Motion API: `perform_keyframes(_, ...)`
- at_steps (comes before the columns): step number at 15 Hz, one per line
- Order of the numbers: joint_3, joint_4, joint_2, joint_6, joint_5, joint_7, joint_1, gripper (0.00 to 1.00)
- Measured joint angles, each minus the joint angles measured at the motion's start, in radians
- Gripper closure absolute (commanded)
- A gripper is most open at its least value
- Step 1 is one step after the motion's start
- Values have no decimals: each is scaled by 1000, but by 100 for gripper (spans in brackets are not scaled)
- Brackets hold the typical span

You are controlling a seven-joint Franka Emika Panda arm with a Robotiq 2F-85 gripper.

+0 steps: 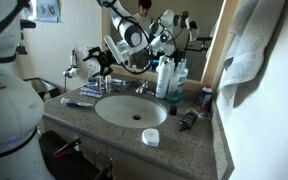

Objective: Remove the finished tube from the basket

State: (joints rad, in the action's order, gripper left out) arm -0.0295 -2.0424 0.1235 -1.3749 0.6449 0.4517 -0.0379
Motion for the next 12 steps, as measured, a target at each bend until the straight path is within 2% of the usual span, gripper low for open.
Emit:
perform_keyframes(6, -40, 1, -277, -67, -49, -145, -31, 0)
perform_keyframes(12, -69, -38, -443, -300, -137, -198, -47, 0)
